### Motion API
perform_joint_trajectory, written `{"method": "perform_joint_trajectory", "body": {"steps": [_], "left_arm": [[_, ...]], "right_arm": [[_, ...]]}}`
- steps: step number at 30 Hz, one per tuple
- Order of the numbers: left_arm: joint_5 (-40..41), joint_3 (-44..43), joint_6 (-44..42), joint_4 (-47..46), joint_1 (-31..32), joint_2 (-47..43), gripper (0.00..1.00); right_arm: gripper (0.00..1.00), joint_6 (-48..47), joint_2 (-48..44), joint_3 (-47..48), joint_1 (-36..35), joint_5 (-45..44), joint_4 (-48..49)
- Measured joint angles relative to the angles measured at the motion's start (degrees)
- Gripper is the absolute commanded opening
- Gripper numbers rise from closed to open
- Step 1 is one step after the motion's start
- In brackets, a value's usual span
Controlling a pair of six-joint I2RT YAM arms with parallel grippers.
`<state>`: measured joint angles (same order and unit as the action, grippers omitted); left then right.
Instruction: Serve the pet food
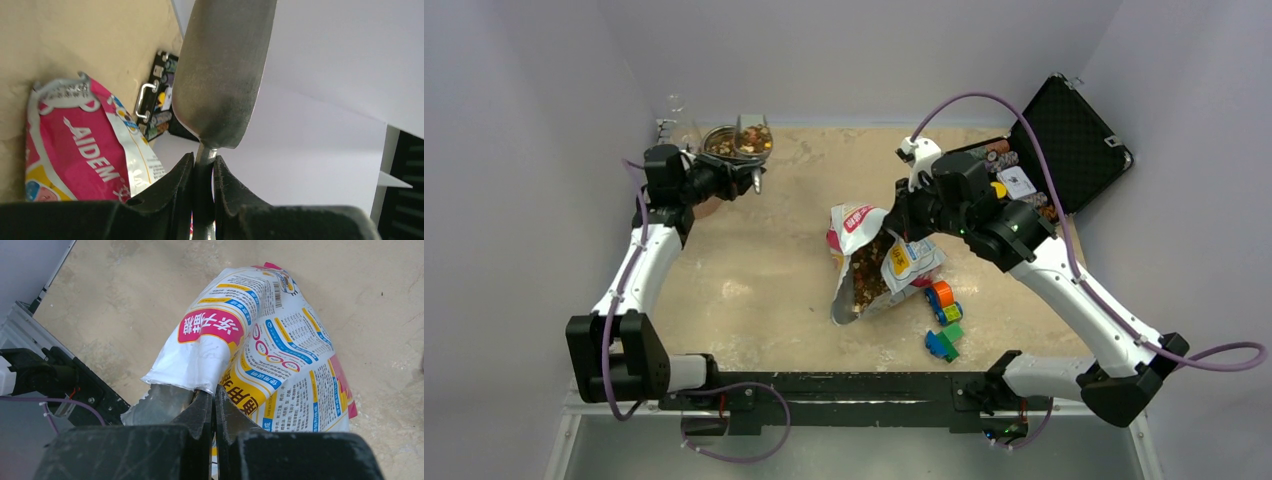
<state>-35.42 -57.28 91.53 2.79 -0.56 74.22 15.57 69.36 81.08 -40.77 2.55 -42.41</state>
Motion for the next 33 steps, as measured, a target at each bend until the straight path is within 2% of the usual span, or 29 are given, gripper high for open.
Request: {"method": "perform_joint_trajectory", "body": {"steps": [4,8,17,22,33], "left_arm": [[-2.2,0.3,-3.8,0.2,-6.7,2.2,0.00],[-4.5,0.8,-7.6,2.1,-10.5,4.0,0.00],[-7.6,2.4,-9.6,5.4,-19.0,8.1,0.00],[-8.5,2.4,-7.2,5.7,-22.0,12.5,0.00],[-7.8,-1.2,0.9,5.0,-23.6,16.8,0.00]], "right_arm": [[0.00,0.0,-0.3,0.0,0.0,0.0,0.0],[0.00,-0.2,-1.6,-1.4,0.0,0.0,0.3],[0.00,-0.2,-3.5,-3.0,0.0,0.7,0.4],[0.00,-0.2,-3.5,-3.0,0.0,1.4,0.5],[0.00,-0.2,-3.5,-3.1,0.0,1.3,0.5]]}}
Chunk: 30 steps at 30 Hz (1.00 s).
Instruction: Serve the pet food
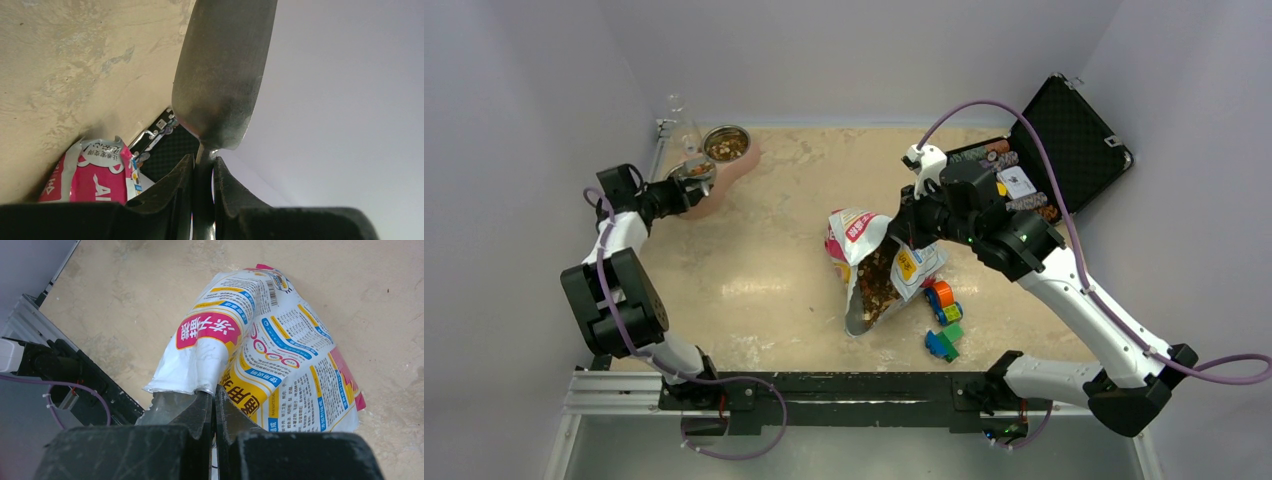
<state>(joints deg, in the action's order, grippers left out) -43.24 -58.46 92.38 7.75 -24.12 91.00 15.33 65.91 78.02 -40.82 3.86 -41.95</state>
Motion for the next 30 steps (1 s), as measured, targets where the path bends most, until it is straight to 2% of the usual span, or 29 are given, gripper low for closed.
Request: {"method": "perform_joint_trajectory", "body": {"steps": [13,20,30], "left_arm": [[2.6,-0.9,11.5,0.8,-0.9,1.5,0.00],[3.7,-3.8,18.0,5.5,-0.9,3.3,0.00],[4.3,-13.6,24.8,18.2,-0.9,6.1,0.00]], "right_arm": [[0.00,0.0,0.0,0.0,0.0,-0.3,0.0],[0.00,0.0,0.1,0.1,0.0,-0.4,0.0],[0.00,-0.1,0.2,0.2,0.0,-1.4,0.0]]}}
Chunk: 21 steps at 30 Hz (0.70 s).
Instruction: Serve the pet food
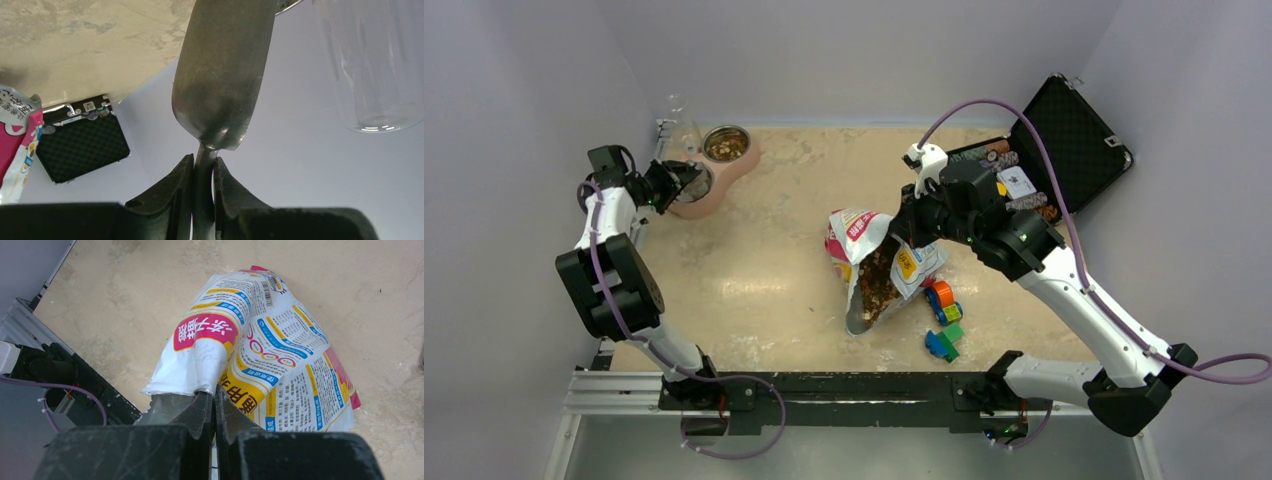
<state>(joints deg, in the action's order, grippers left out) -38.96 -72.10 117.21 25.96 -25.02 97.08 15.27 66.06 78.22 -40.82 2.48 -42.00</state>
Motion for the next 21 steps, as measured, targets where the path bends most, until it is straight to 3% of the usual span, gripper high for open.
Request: {"method": "perform_joint_trajectory", "body": {"steps": [15,17,21], "left_arm": [[-2.6,-13.5,1.4,19.6,0.0,6.0,0.00],[-2.3,-19.8,1.3,25.0,0.0,6.9,0.00],[-2.2,-24.0,1.3,28.2,0.0,7.8,0.00]], "right_arm": [[0.00,0.0,1.0,1.4,0.0,-0.2,-0.9],[0.00,0.0,1.1,1.5,0.0,-0.2,-0.9],[0.00,0.0,1.1,1.5,0.0,-0.2,-0.9]]}}
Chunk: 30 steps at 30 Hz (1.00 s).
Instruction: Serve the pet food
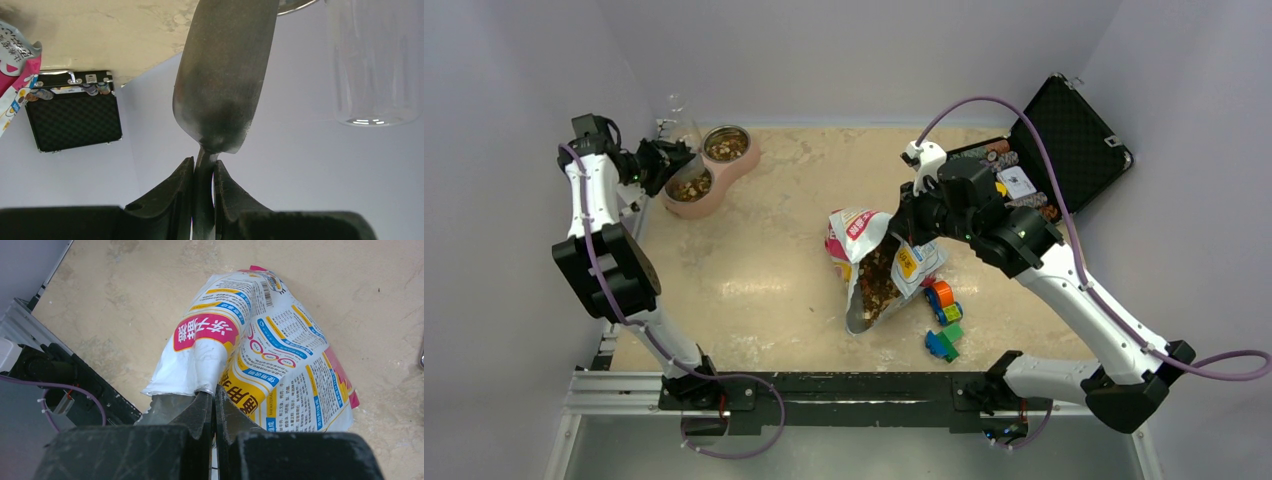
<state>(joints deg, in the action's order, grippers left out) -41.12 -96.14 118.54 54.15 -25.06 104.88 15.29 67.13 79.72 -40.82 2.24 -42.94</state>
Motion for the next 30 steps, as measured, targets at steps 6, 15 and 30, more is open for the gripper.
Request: {"method": "perform_joint_trajectory", "body": {"steps": [6,15,30], "left_arm": [[0.7,2.9,0.0,0.9,0.0,0.0,0.00],[1.4,-1.1,0.0,2.9,0.0,1.5,0.00],[0.2,10.0,-1.2,-2.8,-0.1,-0.2,0.00]], "right_arm": [[0.00,0.0,0.2,0.4,0.0,0.0,-0.3],[0.00,-0.2,0.8,1.1,0.0,-0.3,-0.8],[0.00,-0.2,1.1,1.8,0.0,-1.3,-1.7]]}}
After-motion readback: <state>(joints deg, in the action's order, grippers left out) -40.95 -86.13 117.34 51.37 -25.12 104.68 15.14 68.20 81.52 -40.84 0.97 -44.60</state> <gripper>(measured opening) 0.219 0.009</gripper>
